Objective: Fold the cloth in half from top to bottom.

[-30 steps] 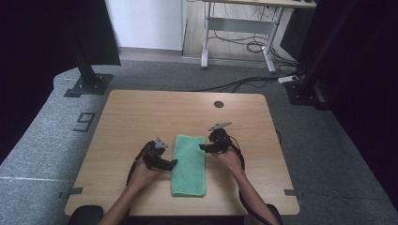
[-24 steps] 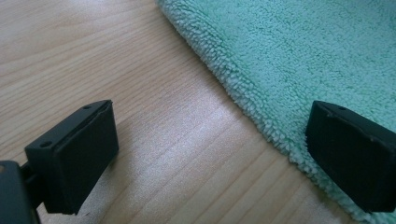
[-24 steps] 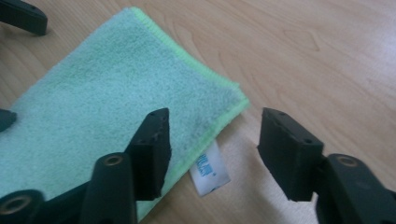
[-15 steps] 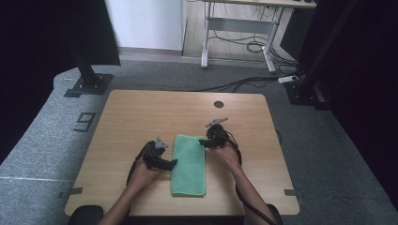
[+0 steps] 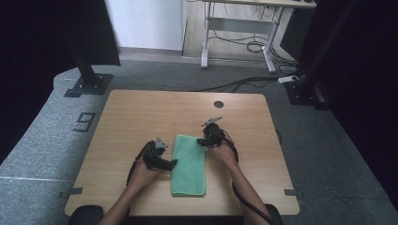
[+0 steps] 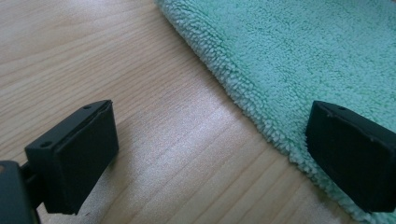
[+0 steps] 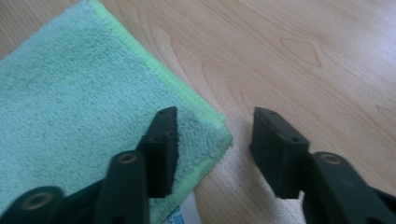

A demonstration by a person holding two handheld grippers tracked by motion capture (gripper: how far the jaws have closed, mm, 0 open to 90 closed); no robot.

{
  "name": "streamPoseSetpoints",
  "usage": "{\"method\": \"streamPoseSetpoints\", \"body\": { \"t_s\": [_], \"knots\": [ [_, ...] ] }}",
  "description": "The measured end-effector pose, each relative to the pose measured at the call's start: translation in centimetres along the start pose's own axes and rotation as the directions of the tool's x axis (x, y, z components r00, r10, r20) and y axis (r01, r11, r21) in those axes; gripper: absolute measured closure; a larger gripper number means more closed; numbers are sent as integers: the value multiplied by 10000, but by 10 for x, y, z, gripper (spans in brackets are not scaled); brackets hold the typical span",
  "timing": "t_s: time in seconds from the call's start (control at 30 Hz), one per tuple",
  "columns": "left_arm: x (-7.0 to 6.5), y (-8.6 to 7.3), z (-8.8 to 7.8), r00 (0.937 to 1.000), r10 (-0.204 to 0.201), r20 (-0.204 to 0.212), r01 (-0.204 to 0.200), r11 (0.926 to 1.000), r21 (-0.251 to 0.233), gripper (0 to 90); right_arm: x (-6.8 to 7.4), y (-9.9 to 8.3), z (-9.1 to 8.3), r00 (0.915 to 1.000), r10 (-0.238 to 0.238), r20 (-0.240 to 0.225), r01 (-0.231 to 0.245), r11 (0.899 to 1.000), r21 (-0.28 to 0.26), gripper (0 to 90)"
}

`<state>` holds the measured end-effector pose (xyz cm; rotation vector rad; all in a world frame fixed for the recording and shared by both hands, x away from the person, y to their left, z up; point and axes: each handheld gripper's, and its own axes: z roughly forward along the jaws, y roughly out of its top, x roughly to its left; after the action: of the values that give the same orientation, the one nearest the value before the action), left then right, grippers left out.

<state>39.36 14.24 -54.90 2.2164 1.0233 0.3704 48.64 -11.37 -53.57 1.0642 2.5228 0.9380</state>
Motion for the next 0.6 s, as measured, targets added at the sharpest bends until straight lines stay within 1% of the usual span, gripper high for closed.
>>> {"method": "streamPoseSetpoints", "body": {
  "t_s": [0.03, 0.13, 0.17, 0.23, 0.3, 0.33, 0.37, 0.4, 0.53, 0.6],
  "knots": [
    [0, 0, 0, 10000, -1, -3, 1, 10000, 1, 28, -2, 0, 0, 9999, 137, -70, -137, 9999, 6, 471],
    [0, 0, 0, 10000, -4, 0, 4, 10000, -1, 28, -3, -1, 0, 9999, 70, -119, -71, 10000, -36, 461],
    [0, 0, 0, 10000, -3, 0, 3, 10000, 2, 28, -2, -2, 0, 9999, 50, -103, -50, 10000, -63, 488],
    [0, 0, 0, 10000, -10, -4, 10, 10000, 2, 28, 0, -2, -1, 9994, -19, -344, 16, 10000, -69, 602],
    [0, 0, 0, 10000, -9, 13, 9, 10000, 3, 28, 2, -1, -1, 9986, -35, -532, 34, 10000, -24, 698],
    [0, 0, 0, 10000, -12, 10, 12, 10000, 1, 29, 3, -1, -1, 9984, -15, -566, 14, 10000, -5, 719],
    [0, 0, 0, 10000, -10, 16, 10, 10000, 0, 29, 3, -1, -1, 9980, 34, -625, -33, 10000, 9, 758],
    [0, 0, 0, 10000, -13, 21, 13, 10000, -4, 29, 3, -1, -1, 9968, 86, -792, -85, 10000, 18, 797],
    [0, -1, -1, 10000, 13, 73, -12, 10000, -60, 37, 2, -1, -1, 9939, 348, -1043, -349, 9994, 10, 835],
    [0, -2, -3, 9998, -91, 180, 92, 9999, -74, 48, 2, -1, -1, 9934, 406, -1068, -406, 9992, 25, 839]
  ]
}}
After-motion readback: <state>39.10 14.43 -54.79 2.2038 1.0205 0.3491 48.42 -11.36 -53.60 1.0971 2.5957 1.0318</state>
